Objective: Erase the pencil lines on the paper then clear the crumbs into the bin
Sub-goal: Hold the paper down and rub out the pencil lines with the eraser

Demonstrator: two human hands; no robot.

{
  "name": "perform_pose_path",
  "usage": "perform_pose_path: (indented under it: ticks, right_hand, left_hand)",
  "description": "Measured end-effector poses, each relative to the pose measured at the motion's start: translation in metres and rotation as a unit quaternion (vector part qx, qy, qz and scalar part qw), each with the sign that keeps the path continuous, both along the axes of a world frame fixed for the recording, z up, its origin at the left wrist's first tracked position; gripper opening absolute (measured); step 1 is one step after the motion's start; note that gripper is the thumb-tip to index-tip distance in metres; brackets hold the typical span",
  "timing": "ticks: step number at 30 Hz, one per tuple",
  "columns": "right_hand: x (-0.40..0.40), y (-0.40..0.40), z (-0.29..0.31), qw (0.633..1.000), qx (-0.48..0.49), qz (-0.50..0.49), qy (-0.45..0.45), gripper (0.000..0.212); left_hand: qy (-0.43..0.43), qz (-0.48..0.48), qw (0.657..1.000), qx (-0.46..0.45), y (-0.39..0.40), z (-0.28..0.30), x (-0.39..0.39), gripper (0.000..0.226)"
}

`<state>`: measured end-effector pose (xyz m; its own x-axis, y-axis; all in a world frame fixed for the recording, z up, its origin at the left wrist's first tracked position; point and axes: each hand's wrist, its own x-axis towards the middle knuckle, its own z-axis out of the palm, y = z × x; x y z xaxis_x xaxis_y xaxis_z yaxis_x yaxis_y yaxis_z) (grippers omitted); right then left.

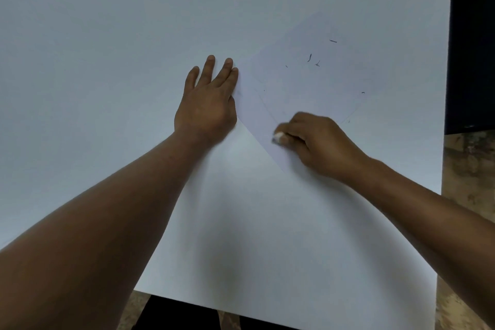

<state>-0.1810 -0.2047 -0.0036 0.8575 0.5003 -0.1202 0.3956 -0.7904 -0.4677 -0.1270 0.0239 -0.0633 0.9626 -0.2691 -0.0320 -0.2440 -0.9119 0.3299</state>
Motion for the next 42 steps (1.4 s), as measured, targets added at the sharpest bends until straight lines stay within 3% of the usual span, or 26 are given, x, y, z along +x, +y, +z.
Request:
perform_pose_path:
  ticks: [10, 15, 18, 23, 29, 34, 38, 42]
  right_hand:
    - [0.030, 0.030, -0.006, 0.988, -0.067, 0.093, -0.102, 0.018]
    - [-0.007, -0.008, -0.001, 0.992, -0.052, 0.085, -0.072, 0.030]
    - [-0.025, -0.024, -0.004, 0.996, -0.042, 0.055, -0.054, 0.018]
    - [-0.016, -0.023, 0.004, 1.000, -0.006, 0.010, 0.023, 0.017]
    - [0.026, 0.022, -0.009, 0.998, -0.001, 0.009, -0.061, 0.020]
    - [0.017, 0.018, -0.015, 0.994, -0.038, 0.046, -0.096, 0.022]
    - [-0.017, -0.013, -0.010, 0.995, -0.048, 0.043, -0.080, 0.016]
    - [-0.017, -0.017, -0.006, 0.999, -0.048, -0.016, 0.002, 0.015]
  left_hand:
    - [0.003, -0.016, 0.999, 0.048, -0.001, 0.004, -0.002, 0.064]
    - [0.001, -0.016, 0.998, 0.065, 0.000, 0.004, -0.001, 0.065]
    - [0.004, -0.017, 0.998, 0.065, -0.001, 0.005, 0.000, 0.065]
    - [0.004, -0.018, 0.998, 0.061, -0.001, 0.005, -0.001, 0.064]
    - [0.004, -0.021, 0.998, 0.058, 0.000, 0.005, -0.001, 0.065]
    - [0.007, -0.017, 0.998, 0.061, -0.001, 0.003, -0.002, 0.065]
    - [0.005, -0.016, 0.998, 0.061, 0.000, 0.004, 0.000, 0.066]
    - [0.005, -0.020, 0.998, 0.057, -0.001, 0.003, 0.002, 0.067]
